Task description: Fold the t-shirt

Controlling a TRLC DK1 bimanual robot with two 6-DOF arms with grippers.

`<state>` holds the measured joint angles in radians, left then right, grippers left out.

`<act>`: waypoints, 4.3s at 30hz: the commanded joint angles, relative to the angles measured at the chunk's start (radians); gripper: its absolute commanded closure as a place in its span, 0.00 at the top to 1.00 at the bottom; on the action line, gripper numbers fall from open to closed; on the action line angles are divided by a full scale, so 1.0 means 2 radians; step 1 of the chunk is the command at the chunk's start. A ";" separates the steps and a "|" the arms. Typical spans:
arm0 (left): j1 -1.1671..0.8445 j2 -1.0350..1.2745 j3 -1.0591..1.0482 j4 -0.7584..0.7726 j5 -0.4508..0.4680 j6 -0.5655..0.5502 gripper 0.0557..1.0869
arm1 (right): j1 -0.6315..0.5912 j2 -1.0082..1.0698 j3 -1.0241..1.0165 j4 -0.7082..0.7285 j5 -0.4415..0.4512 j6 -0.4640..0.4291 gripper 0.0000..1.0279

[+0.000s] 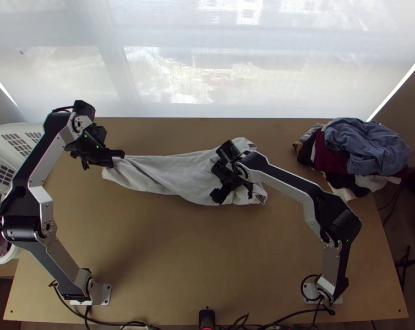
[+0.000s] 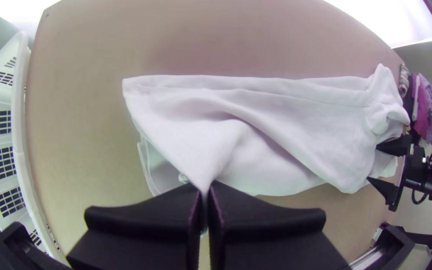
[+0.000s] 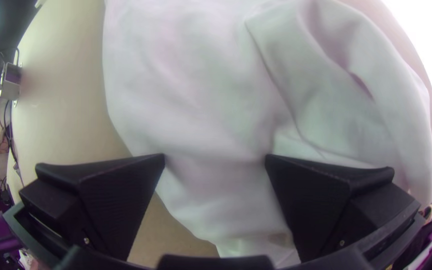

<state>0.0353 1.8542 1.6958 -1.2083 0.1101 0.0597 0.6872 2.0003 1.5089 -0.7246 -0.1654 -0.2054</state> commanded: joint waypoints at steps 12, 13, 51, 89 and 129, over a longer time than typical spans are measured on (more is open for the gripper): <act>0.056 0.032 -0.114 0.086 -0.028 -0.001 0.69 | 0.008 0.002 0.009 -0.001 0.001 0.001 0.91; 0.056 0.033 -0.118 0.092 -0.029 -0.001 0.71 | 0.008 0.002 0.010 -0.001 0.001 0.001 0.91; 0.015 0.015 -0.056 0.067 0.031 -0.017 0.03 | 0.018 0.004 0.015 -0.011 0.001 0.001 0.91; -0.235 -0.010 0.145 0.110 0.124 -0.012 0.03 | -0.140 -0.208 0.040 -0.121 0.000 0.017 0.93; -0.408 0.185 0.249 0.173 0.133 -0.057 0.03 | -0.186 -0.302 -0.015 -0.166 0.001 0.032 0.93</act>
<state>-0.7410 2.1864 2.1845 -0.8650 0.3756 -0.0380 0.3157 1.4021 1.4845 -1.0534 -0.1650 -0.1448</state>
